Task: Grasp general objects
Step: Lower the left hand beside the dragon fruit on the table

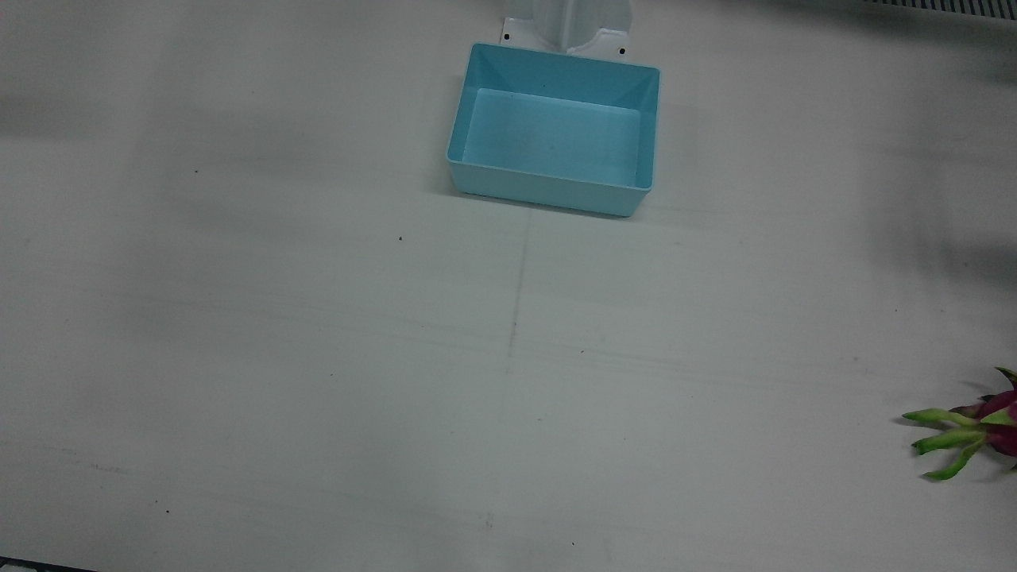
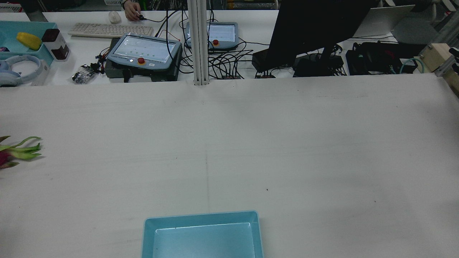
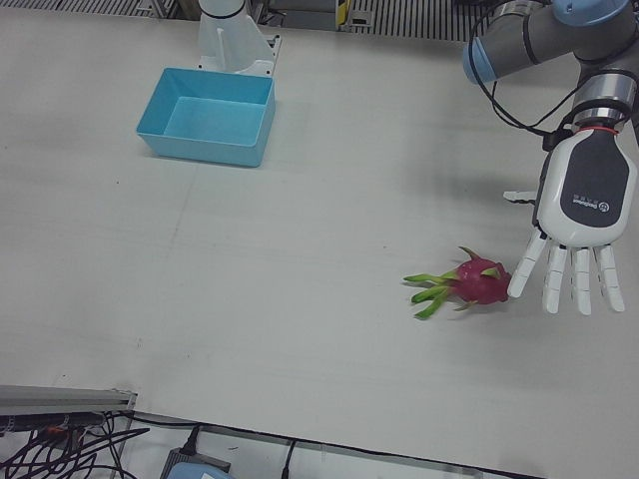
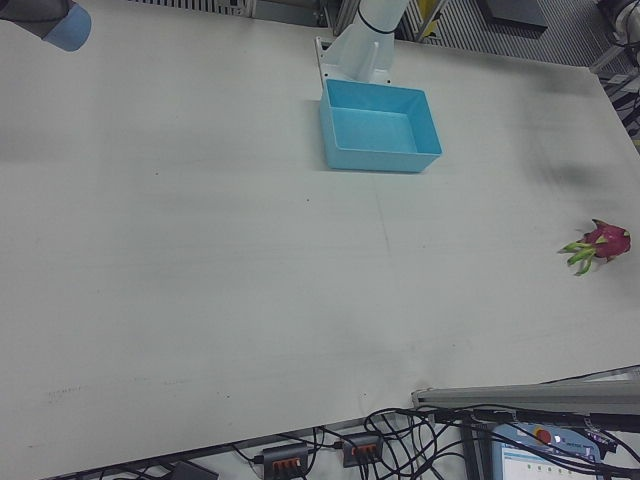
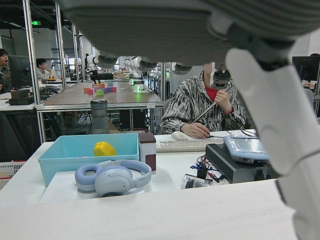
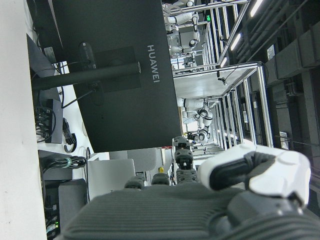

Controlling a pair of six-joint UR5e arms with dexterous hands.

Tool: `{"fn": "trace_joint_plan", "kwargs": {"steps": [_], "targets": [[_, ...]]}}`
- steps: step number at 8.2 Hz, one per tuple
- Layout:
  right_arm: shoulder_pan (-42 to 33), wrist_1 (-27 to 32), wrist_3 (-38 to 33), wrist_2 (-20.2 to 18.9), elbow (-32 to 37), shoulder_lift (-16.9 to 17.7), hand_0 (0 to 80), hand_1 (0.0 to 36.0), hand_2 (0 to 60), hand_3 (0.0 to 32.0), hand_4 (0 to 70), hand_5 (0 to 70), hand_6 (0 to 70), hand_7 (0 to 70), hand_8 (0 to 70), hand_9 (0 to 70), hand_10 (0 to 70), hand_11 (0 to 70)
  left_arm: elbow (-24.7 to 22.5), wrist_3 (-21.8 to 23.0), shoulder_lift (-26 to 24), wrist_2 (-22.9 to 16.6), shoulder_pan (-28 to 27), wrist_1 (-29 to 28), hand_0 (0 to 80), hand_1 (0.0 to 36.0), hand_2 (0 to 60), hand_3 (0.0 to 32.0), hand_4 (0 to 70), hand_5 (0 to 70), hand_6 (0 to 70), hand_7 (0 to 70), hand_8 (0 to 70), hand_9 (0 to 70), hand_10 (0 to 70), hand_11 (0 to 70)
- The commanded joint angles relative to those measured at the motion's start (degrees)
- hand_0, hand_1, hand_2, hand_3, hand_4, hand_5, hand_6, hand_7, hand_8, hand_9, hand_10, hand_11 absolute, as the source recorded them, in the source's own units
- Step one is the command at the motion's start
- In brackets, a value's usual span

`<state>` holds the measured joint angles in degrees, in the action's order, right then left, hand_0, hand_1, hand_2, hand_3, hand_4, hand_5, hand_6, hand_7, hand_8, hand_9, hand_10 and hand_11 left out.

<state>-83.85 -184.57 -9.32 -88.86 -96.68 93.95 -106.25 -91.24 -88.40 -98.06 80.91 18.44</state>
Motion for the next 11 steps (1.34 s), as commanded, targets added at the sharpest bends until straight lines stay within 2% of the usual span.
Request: {"fn": "trace_joint_plan", "kwargs": {"steps": [1, 2, 3, 4, 7, 9, 11], "targets": [[0.0, 0.0, 0.0, 0.0, 0.0, 0.0, 0.0, 0.0, 0.0, 0.0, 0.0, 0.0, 0.0, 0.0, 0.0, 0.0, 0.0, 0.0, 3.0, -4.6, 0.1, 1.1, -0.7, 0.5, 47.1, 23.1, 40.3, 14.4, 0.0, 0.0, 0.0, 0.0, 0.0, 0.0, 0.0, 0.0], [-0.1, 0.1, 0.0, 0.0, 0.0, 0.0, 0.0, 0.0, 0.0, 0.0, 0.0, 0.0, 0.0, 0.0, 0.0, 0.0, 0.0, 0.0, 6.5, -6.2, 0.1, 2.8, -0.7, -2.1, 48.6, 26.9, 47.4, 10.8, 0.0, 0.0, 0.0, 0.0, 0.0, 0.0, 0.0, 0.0], [0.0, 0.1, 0.0, 0.0, 0.0, 0.0, 0.0, 0.0, 0.0, 0.0, 0.0, 0.0, 0.0, 0.0, 0.0, 0.0, 0.0, 0.0, 10.0, -6.5, 0.1, 3.5, -1.4, -5.0, 48.3, 26.8, 48.2, 10.0, 0.0, 0.0, 0.0, 0.0, 0.0, 0.0, 0.0, 0.0], [0.0, 0.1, 0.0, 0.0, 0.0, 0.0, 0.0, 0.0, 0.0, 0.0, 0.0, 0.0, 0.0, 0.0, 0.0, 0.0, 0.0, 0.0, 11.7, -6.4, 0.1, 4.3, -1.5, -6.8, 49.0, 28.3, 49.9, 9.4, 0.0, 0.0, 0.0, 0.0, 0.0, 0.0, 0.0, 0.0], [0.0, 0.1, 0.0, 0.0, 0.0, 0.0, 0.0, 0.0, 0.0, 0.0, 0.0, 0.0, 0.0, 0.0, 0.0, 0.0, 0.0, 0.0, 11.9, -6.4, 0.9, 4.5, -2.4, -6.5, 49.4, 29.8, 54.0, 9.6, 0.0, 0.0, 0.0, 0.0, 0.0, 0.0, 0.0, 0.0], [0.0, 0.1, 0.0, 0.0, 0.0, 0.0, 0.0, 0.0, 0.0, 0.0, 0.0, 0.0, 0.0, 0.0, 0.0, 0.0, 0.0, 0.0, 11.9, -6.3, 1.3, 4.5, -2.6, -6.3, 50.0, 30.5, 54.2, 9.4, 0.0, 0.0, 0.0, 0.0, 0.0, 0.0, 0.0, 0.0], [0.0, 0.1, 0.0, 0.0, 0.0, 0.0, 0.0, 0.0, 0.0, 0.0, 0.0, 0.0, 0.0, 0.0, 0.0, 0.0, 0.0, 0.0, 11.3, -3.8, 1.3, 4.5, -2.8, -5.8, 50.3, 30.2, 51.8, 10.2, 0.0, 0.1, 0.0, 0.0, 0.0, 0.0, 0.0, 0.0]]}}
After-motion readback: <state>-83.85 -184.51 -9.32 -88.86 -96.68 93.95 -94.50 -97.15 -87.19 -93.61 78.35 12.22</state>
